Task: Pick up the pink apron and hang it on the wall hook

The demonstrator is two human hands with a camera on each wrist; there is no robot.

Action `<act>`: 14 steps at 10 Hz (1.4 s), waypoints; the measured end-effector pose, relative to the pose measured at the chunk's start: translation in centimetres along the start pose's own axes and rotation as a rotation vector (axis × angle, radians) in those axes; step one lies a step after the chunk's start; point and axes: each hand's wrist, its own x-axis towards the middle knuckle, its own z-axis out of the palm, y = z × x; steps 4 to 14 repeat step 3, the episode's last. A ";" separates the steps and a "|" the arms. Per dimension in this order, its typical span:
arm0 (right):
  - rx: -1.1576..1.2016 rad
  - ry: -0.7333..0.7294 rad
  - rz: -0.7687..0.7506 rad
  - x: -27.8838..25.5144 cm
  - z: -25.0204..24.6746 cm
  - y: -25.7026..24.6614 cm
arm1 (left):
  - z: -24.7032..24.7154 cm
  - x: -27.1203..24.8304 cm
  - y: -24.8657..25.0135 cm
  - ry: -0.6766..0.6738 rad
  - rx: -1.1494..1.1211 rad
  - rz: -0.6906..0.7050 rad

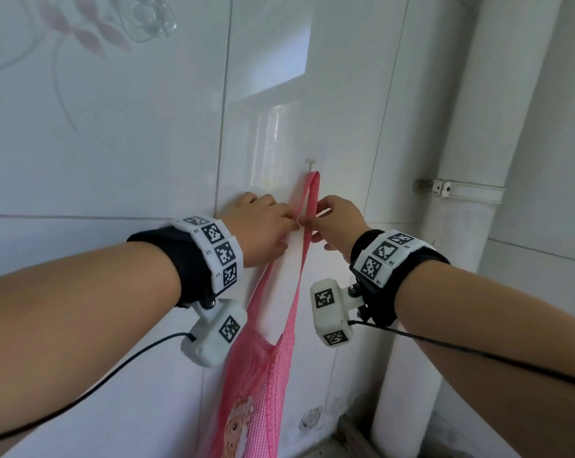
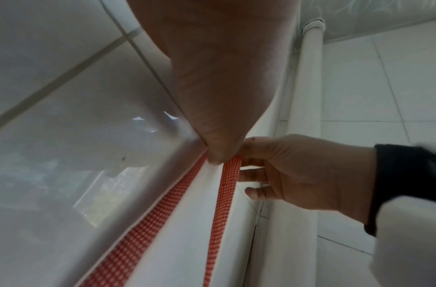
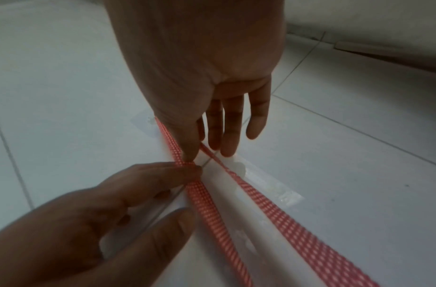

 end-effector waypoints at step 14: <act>0.053 -0.011 0.061 -5.1 -2.6 -2.2 | -2.6 -3.6 -0.4 0.003 -0.537 -0.111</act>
